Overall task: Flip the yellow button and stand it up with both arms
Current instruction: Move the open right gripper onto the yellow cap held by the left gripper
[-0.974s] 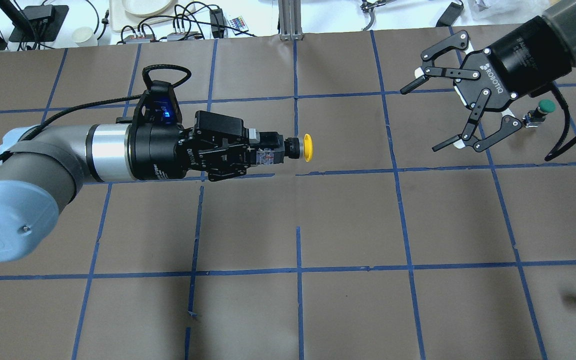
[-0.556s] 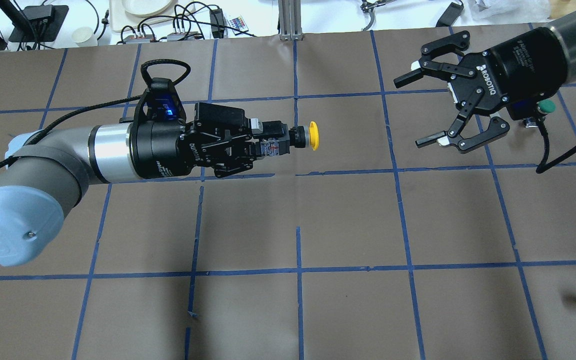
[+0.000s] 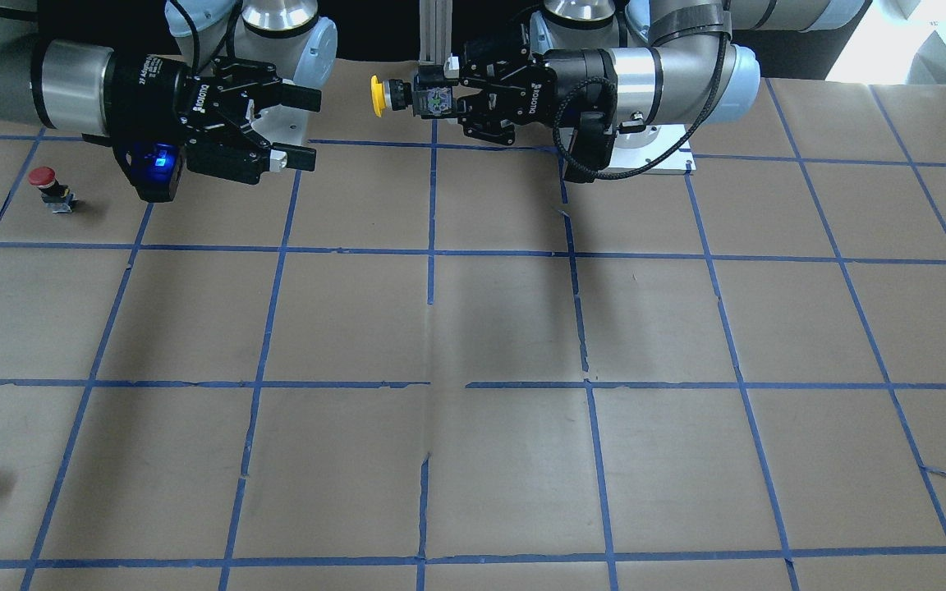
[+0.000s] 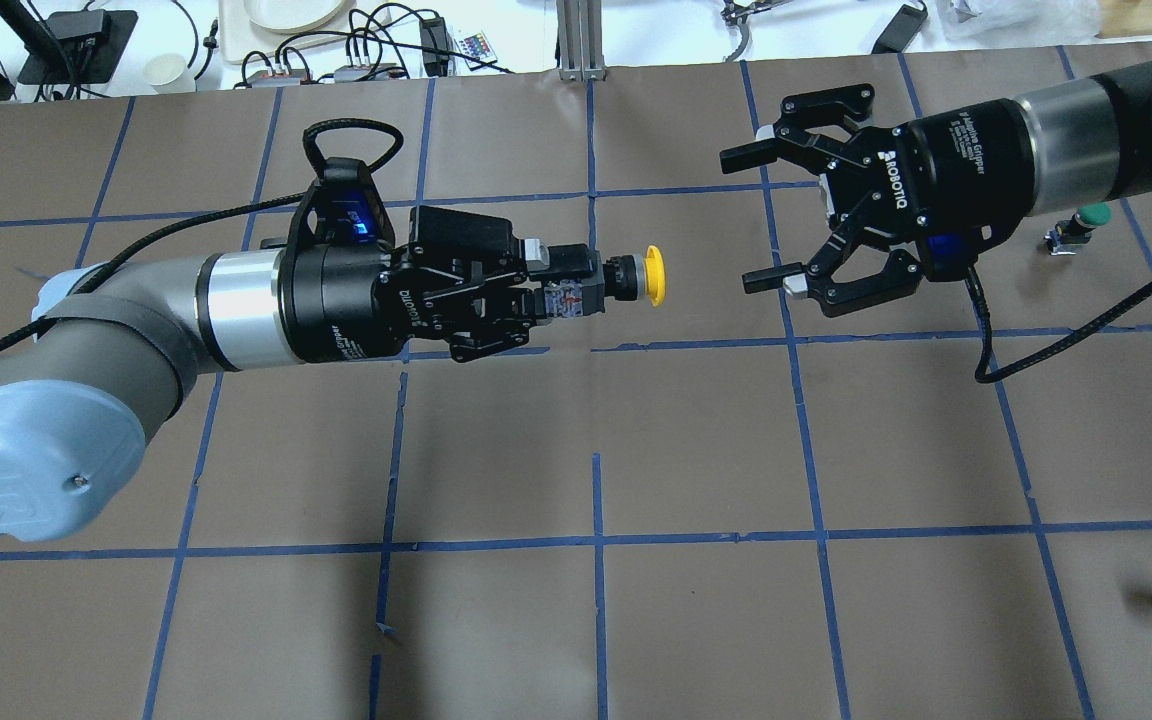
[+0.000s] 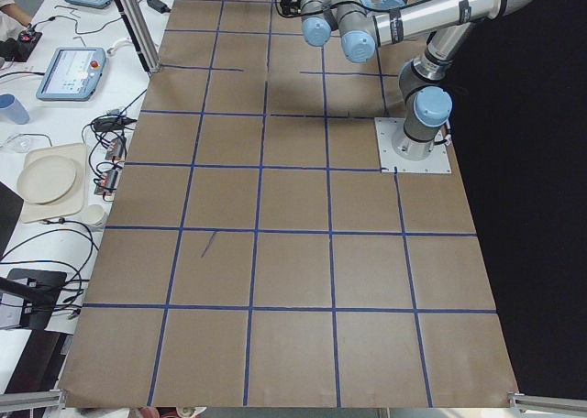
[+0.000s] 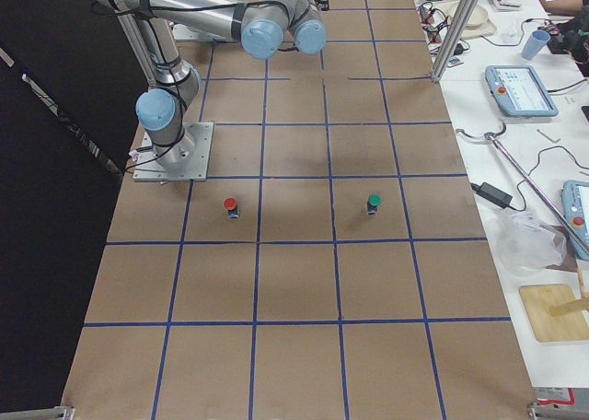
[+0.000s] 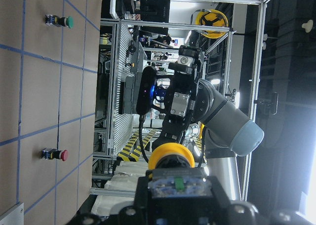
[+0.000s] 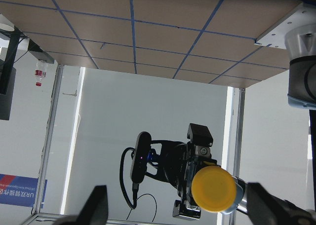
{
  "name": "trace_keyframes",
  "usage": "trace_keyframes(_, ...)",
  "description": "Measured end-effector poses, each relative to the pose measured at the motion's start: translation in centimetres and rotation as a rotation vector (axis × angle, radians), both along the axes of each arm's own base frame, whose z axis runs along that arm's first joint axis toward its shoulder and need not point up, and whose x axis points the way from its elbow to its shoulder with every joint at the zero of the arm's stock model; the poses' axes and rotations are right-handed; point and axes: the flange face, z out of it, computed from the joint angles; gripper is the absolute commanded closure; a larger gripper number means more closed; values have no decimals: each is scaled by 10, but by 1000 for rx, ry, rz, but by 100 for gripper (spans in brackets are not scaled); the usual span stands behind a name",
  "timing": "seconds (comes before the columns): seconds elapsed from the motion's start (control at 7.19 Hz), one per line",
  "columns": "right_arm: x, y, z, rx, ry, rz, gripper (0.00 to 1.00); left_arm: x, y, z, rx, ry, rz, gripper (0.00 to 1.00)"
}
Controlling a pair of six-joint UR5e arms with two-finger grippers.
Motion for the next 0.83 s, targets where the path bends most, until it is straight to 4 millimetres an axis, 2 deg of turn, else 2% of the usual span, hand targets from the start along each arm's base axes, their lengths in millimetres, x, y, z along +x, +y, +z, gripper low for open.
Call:
trace_keyframes(0.42, 6, 12, -8, 81, -29, -2, 0, -1, 3, 3, -4, -2, -4, 92)
trace_keyframes(0.83, 19, 31, 7, 61, -26, 14, 0, -2, 3, 2, 0, -1, -4, 92)
